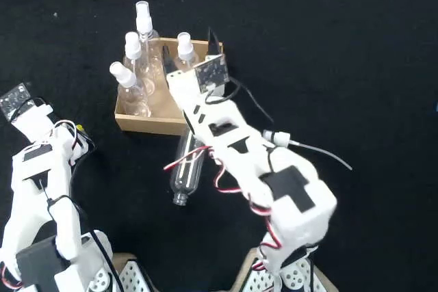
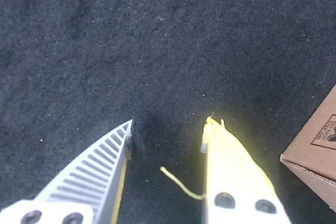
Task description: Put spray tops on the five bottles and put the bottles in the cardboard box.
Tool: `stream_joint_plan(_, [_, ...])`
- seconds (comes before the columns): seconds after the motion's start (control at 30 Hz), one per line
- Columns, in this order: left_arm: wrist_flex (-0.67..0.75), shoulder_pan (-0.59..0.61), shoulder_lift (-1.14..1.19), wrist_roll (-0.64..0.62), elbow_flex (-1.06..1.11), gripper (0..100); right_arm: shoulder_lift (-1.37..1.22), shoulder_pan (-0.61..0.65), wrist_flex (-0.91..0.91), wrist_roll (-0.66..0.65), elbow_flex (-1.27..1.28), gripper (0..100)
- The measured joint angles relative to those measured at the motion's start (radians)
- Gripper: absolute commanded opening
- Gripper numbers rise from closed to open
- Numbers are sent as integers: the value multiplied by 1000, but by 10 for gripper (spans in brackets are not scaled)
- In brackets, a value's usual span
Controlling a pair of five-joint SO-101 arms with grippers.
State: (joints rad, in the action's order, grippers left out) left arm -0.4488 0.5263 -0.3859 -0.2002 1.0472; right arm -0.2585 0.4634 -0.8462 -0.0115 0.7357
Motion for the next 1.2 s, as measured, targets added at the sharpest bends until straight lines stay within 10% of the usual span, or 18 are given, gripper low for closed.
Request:
stream_joint_plan(0.27, [0,0,0,0,0,188,382,0,348,0,-5,335])
stream_joint_plan(0.7, [0,0,0,0,0,188,919,-170,1428,0,-180,269])
stream_joint_plan(1.2, [0,0,0,0,0,188,1372,-276,1820,-2,117,163])
